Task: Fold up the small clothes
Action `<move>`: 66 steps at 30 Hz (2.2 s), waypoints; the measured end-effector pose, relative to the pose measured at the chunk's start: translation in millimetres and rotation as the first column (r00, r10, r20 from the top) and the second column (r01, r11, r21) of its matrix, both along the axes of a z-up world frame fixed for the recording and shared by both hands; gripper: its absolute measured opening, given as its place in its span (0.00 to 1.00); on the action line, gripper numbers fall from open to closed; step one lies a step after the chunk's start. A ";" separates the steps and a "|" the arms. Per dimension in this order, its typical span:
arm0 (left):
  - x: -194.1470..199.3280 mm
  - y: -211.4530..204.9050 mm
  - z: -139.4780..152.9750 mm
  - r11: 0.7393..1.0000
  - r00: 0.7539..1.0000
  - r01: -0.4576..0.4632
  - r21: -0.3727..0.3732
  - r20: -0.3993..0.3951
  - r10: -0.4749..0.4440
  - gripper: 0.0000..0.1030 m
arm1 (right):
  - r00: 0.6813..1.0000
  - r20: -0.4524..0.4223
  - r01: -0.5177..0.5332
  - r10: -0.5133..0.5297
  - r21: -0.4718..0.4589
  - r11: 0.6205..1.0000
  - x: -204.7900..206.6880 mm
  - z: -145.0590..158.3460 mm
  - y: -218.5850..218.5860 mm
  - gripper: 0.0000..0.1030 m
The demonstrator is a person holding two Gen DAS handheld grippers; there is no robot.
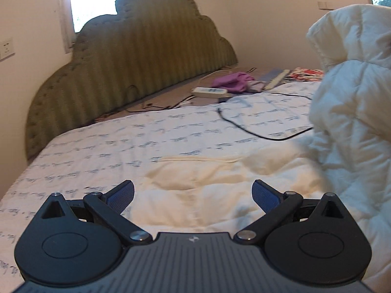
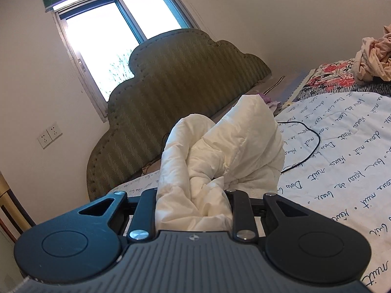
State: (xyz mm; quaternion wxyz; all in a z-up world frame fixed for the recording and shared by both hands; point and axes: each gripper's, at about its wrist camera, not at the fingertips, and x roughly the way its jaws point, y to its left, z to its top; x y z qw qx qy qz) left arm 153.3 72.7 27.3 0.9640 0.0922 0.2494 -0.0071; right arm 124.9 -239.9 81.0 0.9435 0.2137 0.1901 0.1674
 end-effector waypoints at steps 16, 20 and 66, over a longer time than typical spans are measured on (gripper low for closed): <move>4.3 19.9 -29.4 0.999 0.998 -0.037 0.020 -0.048 0.038 1.00 | 0.986 -0.033 -0.166 0.164 -0.098 0.981 0.9 1.2 101.4 0.27; 3.0 34.8 -20.3 0.996 0.997 -0.081 0.025 -0.014 0.081 1.00 | 0.982 -0.050 -0.187 0.182 -0.121 0.975 2.3 -5.7 122.0 0.27; 23.1 94.9 -23.8 0.968 0.971 -0.240 0.076 0.035 0.238 1.00 | 0.887 -0.148 -0.410 0.437 -0.687 0.600 -36.5 -102.2 309.7 0.66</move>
